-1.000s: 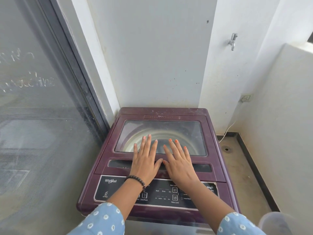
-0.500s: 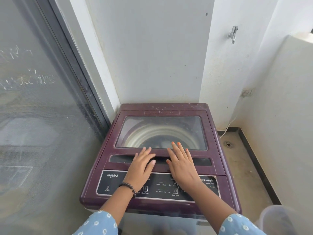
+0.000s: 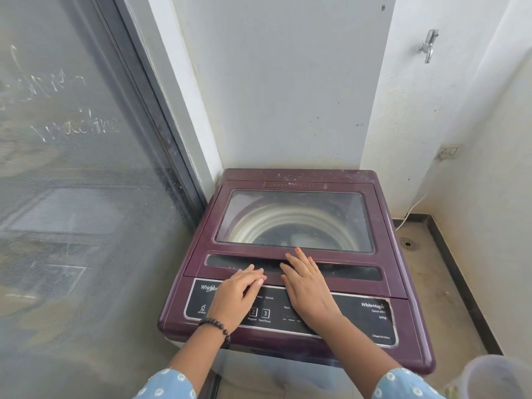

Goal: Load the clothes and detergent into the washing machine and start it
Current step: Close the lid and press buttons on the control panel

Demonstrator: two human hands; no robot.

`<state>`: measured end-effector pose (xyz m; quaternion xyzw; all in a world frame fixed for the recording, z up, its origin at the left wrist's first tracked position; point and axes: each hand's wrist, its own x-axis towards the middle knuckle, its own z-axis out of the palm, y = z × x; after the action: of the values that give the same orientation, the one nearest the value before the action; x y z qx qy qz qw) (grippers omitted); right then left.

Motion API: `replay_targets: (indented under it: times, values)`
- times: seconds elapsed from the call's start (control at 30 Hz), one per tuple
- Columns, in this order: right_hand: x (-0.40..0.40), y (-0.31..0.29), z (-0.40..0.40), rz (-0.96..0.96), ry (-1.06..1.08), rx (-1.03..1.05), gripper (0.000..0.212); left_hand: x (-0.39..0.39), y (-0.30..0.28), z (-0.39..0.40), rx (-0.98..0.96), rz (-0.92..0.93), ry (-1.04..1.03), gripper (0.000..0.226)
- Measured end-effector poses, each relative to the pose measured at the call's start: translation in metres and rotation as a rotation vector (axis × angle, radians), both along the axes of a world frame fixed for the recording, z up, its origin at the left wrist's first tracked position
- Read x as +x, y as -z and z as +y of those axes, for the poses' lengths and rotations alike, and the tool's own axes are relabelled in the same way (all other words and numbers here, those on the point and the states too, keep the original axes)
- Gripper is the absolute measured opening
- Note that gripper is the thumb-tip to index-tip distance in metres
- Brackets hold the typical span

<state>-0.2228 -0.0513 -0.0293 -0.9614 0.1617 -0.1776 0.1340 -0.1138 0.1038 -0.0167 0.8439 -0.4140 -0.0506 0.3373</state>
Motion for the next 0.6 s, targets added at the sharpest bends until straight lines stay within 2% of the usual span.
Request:
replay_targets:
  times: [0.1, 0.2, 0.33, 0.43, 0.6]
  values:
    - [0.004, 0.000, 0.003, -0.029, -0.030, -0.019, 0.038, 0.001, -0.006, 0.002, -0.001, 0.028, -0.042, 0.023]
    - [0.007, 0.000, 0.007, -0.068, -0.078, 0.051, 0.033, 0.002, -0.014, 0.004, -0.061, 0.116, -0.087, 0.056]
    - [0.009, -0.006, 0.009, 0.030, -0.022, 0.256, 0.014, 0.010, -0.014, 0.007, -0.107, 0.354, -0.063, 0.070]
    - [0.012, -0.013, 0.012, 0.078, 0.015, 0.365, 0.021, 0.016, -0.017, 0.009, -0.107, 0.432, -0.003, 0.076]
    - [0.018, -0.023, 0.015, 0.149, 0.064, 0.451, 0.035, 0.025, -0.017, 0.010, -0.108, 0.550, 0.095, 0.071]
